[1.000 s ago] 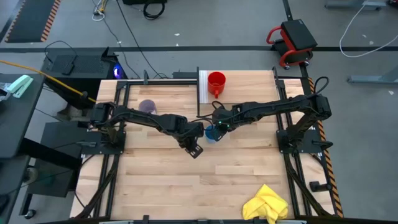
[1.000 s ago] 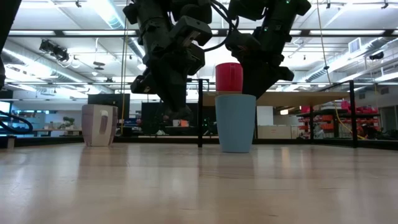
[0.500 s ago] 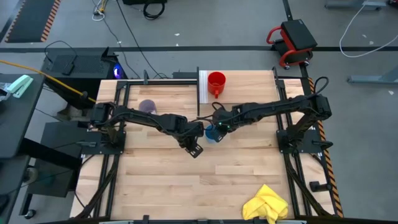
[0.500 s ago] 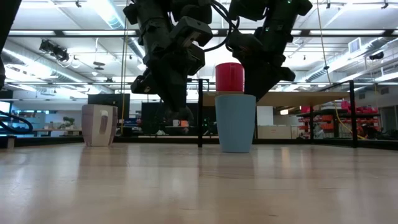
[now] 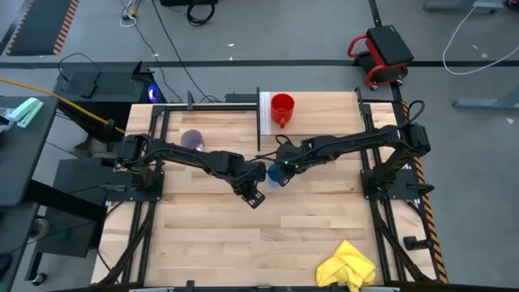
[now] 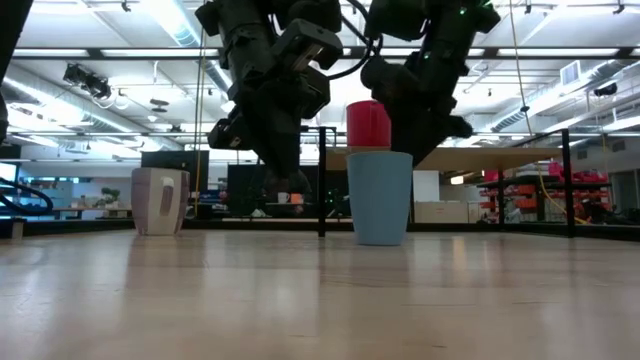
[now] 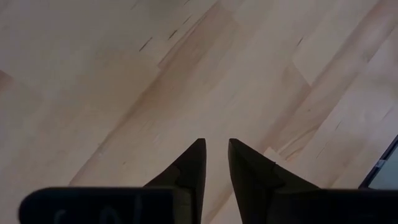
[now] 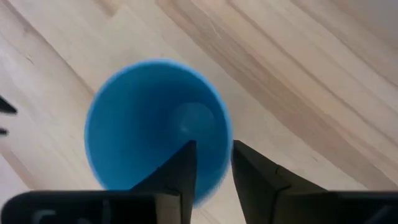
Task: Stack small to large cups/mugs on shelf
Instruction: Put the blue cup on the shelf
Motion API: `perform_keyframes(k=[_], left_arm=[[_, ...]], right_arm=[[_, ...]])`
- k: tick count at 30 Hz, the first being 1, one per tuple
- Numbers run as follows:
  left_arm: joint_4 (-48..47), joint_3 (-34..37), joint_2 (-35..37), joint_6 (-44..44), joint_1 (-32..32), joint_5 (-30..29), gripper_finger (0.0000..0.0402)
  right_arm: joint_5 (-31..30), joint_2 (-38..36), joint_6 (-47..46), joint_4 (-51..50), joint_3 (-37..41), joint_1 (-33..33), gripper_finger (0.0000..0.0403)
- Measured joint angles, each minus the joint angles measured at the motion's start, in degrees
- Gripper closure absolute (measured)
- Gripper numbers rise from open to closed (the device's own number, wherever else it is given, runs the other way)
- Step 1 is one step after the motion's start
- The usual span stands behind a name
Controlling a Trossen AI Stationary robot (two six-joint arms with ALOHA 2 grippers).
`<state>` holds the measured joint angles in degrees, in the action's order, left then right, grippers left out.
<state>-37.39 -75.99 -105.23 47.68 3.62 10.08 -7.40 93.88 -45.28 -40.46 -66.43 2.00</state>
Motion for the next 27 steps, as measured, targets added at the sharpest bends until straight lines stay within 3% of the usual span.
perform_keyframes(k=[16, 22, 27], left_arm=[[-1.1, 0.0, 0.0, 2.7, 4.0, -0.8, 0.0328], [-1.3, 0.0, 0.0, 3.1, 5.9, -0.8, 0.0323], [-1.4, 0.0, 0.0, 3.2, 7.2, -0.8, 0.0324]], right_arm=[[1.5, 0.0, 1.9, -2.0, -0.1, 0.2, 0.0394], [1.5, -0.8, 2.4, -12.0, -1.9, 0.2, 0.0390], [1.5, -0.8, 6.2, -24.0, -7.7, 0.2, 0.0397]])
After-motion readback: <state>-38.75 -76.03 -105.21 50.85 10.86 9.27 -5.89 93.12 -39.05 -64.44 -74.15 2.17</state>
